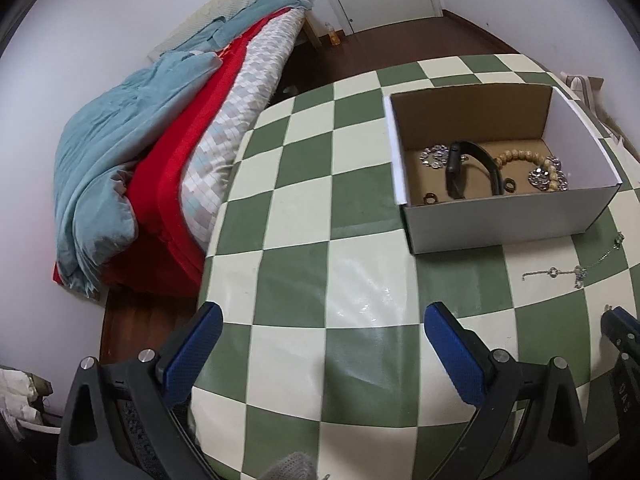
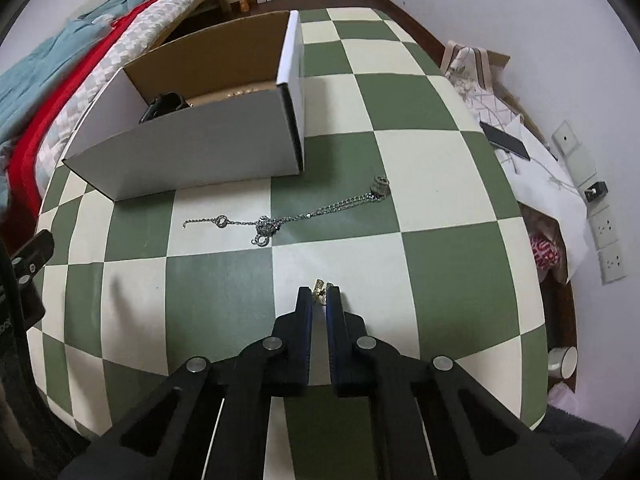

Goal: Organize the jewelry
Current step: 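Grasp the gold earrings with the right gripper while the left gripper grasps the silver chain bracelet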

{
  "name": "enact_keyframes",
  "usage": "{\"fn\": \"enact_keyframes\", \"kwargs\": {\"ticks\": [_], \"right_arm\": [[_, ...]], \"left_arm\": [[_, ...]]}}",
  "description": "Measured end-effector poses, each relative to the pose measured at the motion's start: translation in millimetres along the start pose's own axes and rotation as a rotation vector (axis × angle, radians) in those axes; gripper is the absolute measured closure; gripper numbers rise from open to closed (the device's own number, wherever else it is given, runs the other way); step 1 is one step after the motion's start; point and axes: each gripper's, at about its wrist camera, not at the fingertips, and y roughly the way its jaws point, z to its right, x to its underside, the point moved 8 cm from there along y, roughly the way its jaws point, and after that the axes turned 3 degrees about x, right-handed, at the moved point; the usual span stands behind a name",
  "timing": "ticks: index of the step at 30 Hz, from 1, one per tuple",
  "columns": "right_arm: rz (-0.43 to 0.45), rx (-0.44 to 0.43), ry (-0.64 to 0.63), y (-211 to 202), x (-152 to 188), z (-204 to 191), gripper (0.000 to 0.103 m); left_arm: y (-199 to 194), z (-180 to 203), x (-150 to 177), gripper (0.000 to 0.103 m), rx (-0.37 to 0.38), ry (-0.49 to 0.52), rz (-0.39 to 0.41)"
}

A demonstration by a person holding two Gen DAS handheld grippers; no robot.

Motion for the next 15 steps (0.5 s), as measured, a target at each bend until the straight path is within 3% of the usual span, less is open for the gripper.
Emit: {"fn": "enact_keyframes", "kwargs": {"ticks": [4,11,15], "right_arm": [[0.008,-0.032,0.087,-4,-2,20,0.097],[0.015,-0.045,0.234,-11,-5,74,0.097],[0.010,-0.033,0.263,-8,-3,93,0.097]], "left_arm": [[-6,21,-6,0.000,0.063,0.036,0.020],[-16,112,-14,0.001,0.308,0.175,-0.005],[-11,153,-13,0.011,0.340,0.254,-0.022]]}}
